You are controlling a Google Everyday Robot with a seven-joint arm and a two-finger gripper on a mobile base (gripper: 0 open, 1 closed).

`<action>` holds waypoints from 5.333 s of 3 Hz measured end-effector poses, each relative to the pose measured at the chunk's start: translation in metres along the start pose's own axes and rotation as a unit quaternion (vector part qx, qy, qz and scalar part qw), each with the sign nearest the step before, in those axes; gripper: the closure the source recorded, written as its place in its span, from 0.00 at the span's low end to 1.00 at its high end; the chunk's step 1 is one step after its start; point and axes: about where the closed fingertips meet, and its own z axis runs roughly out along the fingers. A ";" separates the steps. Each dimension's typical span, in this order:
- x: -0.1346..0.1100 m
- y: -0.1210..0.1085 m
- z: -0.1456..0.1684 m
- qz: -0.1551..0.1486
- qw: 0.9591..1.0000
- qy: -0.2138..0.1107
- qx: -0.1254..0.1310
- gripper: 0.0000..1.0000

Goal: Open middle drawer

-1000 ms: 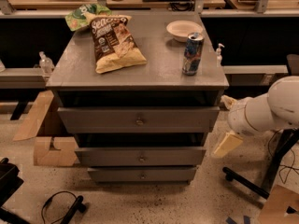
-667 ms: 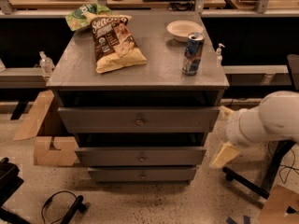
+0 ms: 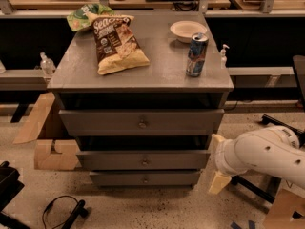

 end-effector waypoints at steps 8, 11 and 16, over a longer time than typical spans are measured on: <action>-0.040 -0.010 0.208 -0.154 0.983 0.077 -0.066 0.00; -0.027 0.011 0.237 -0.142 0.979 0.107 -0.095 0.47; -0.025 0.012 0.208 -0.133 0.980 0.112 -0.093 1.00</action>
Offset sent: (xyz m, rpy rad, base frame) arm 0.0432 0.0087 -0.0722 -0.0685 0.0473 -0.0359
